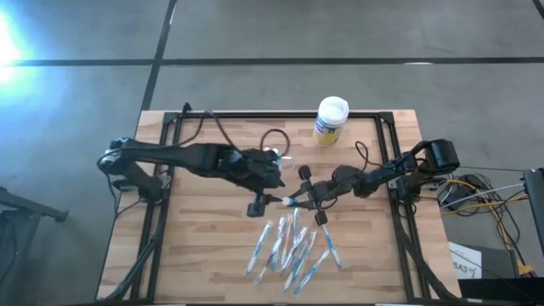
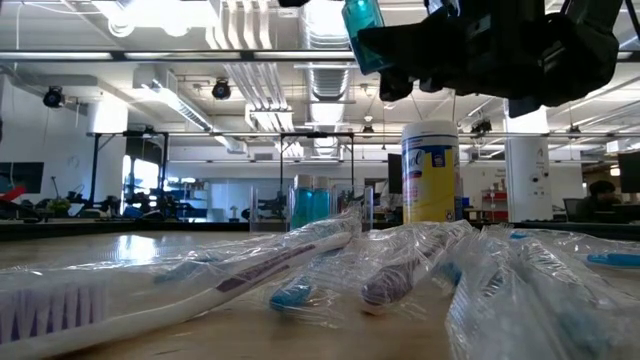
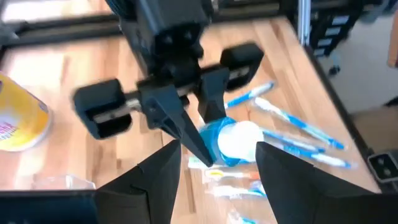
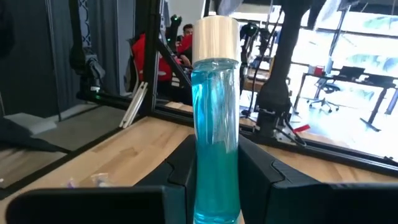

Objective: Pick & Place toothbrushing station
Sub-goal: Put the blue mouthwash into the transparent organizer

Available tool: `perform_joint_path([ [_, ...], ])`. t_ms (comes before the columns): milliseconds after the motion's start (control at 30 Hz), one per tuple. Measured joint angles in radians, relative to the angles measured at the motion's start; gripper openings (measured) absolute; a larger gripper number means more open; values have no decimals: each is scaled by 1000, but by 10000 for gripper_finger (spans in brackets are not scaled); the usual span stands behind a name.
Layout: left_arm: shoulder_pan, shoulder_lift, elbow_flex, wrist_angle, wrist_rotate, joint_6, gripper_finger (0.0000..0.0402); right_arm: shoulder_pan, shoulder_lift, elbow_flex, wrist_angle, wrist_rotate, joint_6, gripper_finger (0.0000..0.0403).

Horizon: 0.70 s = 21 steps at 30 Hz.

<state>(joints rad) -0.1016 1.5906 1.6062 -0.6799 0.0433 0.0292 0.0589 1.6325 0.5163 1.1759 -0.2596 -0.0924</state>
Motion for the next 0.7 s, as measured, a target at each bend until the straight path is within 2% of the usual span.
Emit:
perform_joint_path([
  [200,-3,83,88,-72,4,5,214,-2,1,-5,-25,-3,4,73],
  [467,-7,98,93,-82,-1,23,214,-12,1,-10,-28,-2,9,73],
  [700,-20,122,83,-88,-26,45,214,-15,-3,-3,-7,53,46,73],
])
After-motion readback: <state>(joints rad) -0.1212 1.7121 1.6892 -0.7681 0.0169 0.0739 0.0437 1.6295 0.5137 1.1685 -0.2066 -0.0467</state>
